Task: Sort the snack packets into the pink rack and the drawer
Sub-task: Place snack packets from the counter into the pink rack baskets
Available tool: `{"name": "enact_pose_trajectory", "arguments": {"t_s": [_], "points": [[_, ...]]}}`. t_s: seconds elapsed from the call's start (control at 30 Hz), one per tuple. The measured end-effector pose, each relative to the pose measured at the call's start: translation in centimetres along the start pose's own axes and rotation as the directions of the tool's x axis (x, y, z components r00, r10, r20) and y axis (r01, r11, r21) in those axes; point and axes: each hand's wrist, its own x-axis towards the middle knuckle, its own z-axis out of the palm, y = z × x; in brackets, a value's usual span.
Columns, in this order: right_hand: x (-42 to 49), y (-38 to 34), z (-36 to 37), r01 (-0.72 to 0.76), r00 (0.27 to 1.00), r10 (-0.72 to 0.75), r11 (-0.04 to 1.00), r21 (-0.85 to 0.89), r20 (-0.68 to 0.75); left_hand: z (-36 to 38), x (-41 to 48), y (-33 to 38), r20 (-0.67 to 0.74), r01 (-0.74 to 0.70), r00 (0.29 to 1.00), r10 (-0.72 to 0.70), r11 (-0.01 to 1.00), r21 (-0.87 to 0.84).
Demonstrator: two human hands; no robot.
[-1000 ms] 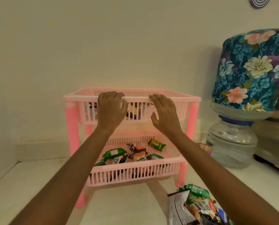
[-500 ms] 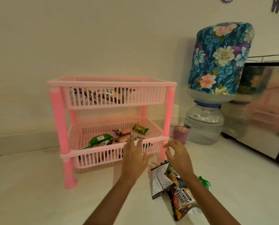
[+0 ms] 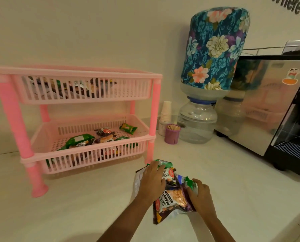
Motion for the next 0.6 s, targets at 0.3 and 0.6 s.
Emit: {"name": "enact_pose_trajectory", "arguments": {"t_s": [0.3,0.6], "points": [[3.8,0.8,0.0,0.016,0.978,-0.016,1.0,-0.001,0.206,3.6,5.5,4.6,0.282,-0.045,0.96,0.003,0.989,0.143],[6.5,1.9,-0.2,0.007,0.968,-0.05,0.985,0.175,0.247,5.9,8.6,6.6,0.433,-0.03,0.837,-0.334,0.763,0.646]]}}
